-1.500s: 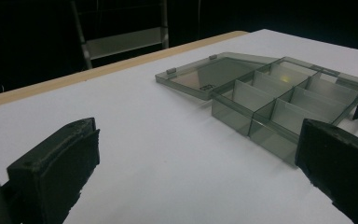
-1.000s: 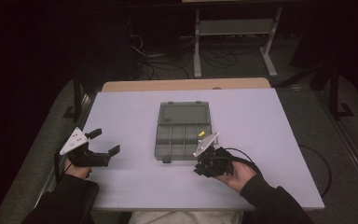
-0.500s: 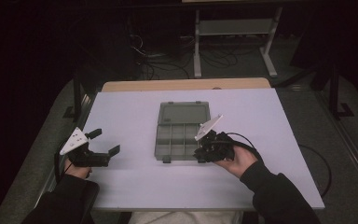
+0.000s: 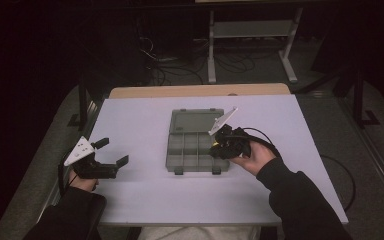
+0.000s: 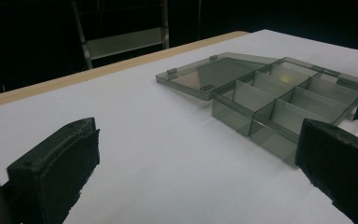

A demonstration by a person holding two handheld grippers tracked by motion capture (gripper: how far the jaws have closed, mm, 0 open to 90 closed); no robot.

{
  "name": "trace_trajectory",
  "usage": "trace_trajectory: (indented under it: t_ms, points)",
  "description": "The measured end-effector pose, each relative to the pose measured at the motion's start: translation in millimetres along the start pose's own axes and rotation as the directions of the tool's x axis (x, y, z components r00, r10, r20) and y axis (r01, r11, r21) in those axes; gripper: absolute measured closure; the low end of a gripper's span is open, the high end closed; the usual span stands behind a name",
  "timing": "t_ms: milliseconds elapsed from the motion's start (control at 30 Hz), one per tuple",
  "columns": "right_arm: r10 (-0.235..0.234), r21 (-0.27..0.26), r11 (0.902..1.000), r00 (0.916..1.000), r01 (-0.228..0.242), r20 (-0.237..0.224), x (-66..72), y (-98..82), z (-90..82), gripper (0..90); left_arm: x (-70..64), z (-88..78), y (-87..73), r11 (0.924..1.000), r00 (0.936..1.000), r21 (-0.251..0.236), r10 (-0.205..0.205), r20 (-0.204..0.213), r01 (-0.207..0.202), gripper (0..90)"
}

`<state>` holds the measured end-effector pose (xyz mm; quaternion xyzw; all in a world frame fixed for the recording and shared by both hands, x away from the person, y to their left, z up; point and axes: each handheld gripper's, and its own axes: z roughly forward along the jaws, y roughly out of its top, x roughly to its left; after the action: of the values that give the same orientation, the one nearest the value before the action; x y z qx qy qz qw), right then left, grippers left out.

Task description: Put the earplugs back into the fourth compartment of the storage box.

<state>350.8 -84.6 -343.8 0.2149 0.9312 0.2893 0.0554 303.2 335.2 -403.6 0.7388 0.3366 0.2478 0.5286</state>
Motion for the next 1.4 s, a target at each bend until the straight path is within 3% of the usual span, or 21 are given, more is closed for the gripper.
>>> trace_trajectory:
  t_ms: [567, 1067, 1400]
  points:
    - [0.098, -0.01, 0.9952, 0.9948, -0.097, 0.029, -44.6, -0.6, 1.0, 79.8, -0.1, 0.2, 0.0, 1.0, 1.0, 0.0, -0.001, 0.001, 0.001, 0.0]
    - [0.139, 0.048, 0.9888, 0.9891, -0.141, 0.049, -70.5, 4.8, 35.3, 79.7, -0.1, 0.1, 0.0, 1.0, 1.0, -0.001, -0.001, 0.004, 0.001, 0.0]
    - [0.152, 0.076, 0.9848, 0.9869, -0.156, 0.054, -79.3, 0.6, 50.0, 79.5, -0.2, 0.1, 0.0, 1.0, 1.0, -0.001, -0.001, 0.007, 0.001, 0.0]
